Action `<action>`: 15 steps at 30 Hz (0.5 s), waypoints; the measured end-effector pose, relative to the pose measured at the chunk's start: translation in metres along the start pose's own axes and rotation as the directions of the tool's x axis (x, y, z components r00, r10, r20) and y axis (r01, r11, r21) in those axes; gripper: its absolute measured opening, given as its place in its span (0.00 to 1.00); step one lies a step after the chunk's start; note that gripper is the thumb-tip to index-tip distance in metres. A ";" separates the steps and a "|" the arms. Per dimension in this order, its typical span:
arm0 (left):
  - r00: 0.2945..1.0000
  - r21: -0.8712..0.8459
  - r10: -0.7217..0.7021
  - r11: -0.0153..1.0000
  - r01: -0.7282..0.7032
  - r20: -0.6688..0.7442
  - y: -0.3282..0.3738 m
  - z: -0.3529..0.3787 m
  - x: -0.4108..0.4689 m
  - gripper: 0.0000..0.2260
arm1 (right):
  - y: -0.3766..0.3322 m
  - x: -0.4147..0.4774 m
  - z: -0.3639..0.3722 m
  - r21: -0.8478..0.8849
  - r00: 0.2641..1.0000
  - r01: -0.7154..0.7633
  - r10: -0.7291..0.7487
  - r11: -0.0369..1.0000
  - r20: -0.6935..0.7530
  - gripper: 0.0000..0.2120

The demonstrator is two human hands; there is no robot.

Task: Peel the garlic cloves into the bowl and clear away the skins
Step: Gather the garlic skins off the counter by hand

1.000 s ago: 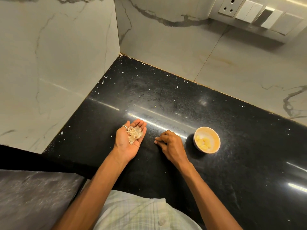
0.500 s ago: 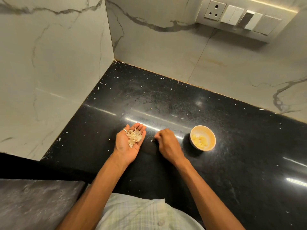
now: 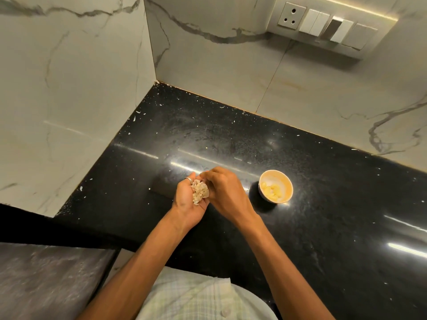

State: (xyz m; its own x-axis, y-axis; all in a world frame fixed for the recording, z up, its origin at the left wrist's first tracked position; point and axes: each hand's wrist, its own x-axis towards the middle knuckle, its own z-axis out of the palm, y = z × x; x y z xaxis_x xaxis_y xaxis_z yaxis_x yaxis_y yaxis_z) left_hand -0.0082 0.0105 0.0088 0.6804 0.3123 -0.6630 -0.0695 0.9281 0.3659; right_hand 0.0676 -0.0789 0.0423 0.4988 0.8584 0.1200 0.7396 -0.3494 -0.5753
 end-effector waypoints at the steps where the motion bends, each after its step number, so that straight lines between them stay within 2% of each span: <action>1: 1.000 0.004 -0.005 1.000 0.005 0.011 0.000 0.000 0.001 0.22 | -0.002 -0.003 -0.001 -0.037 1.000 -0.007 0.007 0.999 -0.014 0.04; 3: 1.000 0.009 -0.024 1.000 0.024 0.016 -0.001 0.000 0.002 0.23 | -0.008 -0.007 -0.004 -0.090 0.997 -0.028 0.021 0.996 -0.070 0.04; 5: 0.999 0.021 -0.038 0.999 0.038 0.021 -0.003 -0.001 0.002 0.24 | -0.013 -0.010 -0.006 -0.131 0.993 -0.042 0.027 0.990 -0.114 0.08; 7: 0.998 0.035 -0.041 0.999 0.039 0.038 -0.006 -0.002 0.002 0.25 | -0.017 -0.012 -0.006 -0.148 0.993 -0.036 0.019 0.988 -0.118 0.12; 8: 0.998 0.029 -0.039 0.999 0.038 0.051 -0.007 -0.002 0.002 0.25 | -0.018 -0.014 -0.005 -0.140 0.992 -0.033 0.015 0.990 -0.124 0.11; 11: 0.996 0.013 -0.055 0.998 0.054 0.072 -0.009 0.001 -0.001 0.20 | -0.020 -0.020 -0.003 -0.076 0.977 -0.081 0.064 0.994 -0.203 0.06; 13: 0.993 0.003 -0.062 0.998 0.062 0.103 -0.011 0.004 -0.006 0.23 | -0.023 -0.023 -0.003 0.017 0.945 -0.128 0.127 0.992 -0.300 0.07; 15: 0.992 0.001 -0.062 0.998 0.062 0.110 -0.012 0.011 -0.015 0.25 | -0.027 -0.024 -0.005 0.107 0.899 -0.115 0.149 0.988 -0.411 0.04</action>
State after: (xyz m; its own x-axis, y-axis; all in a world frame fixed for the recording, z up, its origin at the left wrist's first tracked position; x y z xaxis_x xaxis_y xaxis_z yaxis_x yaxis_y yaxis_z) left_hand -0.0096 -0.0072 0.0215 0.7595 0.2301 -0.6085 -0.0261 0.9454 0.3248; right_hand 0.0378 -0.0917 0.0586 0.7444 0.5656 0.3548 0.6249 -0.4031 -0.6686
